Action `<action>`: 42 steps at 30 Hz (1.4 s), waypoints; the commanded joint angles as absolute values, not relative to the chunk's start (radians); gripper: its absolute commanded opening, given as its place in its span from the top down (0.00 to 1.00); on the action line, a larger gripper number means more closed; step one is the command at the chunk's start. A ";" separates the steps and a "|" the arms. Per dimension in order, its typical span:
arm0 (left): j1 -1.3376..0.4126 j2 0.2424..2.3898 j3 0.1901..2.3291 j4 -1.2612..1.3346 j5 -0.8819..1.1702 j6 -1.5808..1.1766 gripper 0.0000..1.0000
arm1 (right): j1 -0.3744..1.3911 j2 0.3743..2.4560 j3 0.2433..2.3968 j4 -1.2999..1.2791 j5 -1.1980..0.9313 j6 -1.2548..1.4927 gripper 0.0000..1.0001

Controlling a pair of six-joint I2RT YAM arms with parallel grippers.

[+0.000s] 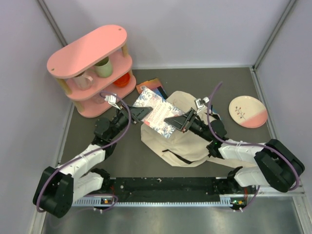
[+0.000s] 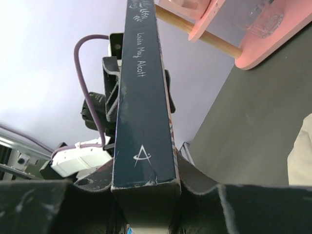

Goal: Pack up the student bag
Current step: Adjust the book.

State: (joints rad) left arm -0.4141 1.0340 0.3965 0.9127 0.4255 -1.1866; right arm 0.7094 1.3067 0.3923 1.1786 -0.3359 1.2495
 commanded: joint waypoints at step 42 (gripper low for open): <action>-0.463 1.000 0.697 0.081 0.326 -0.844 0.02 | 0.699 0.215 0.572 -0.449 0.610 0.798 1.00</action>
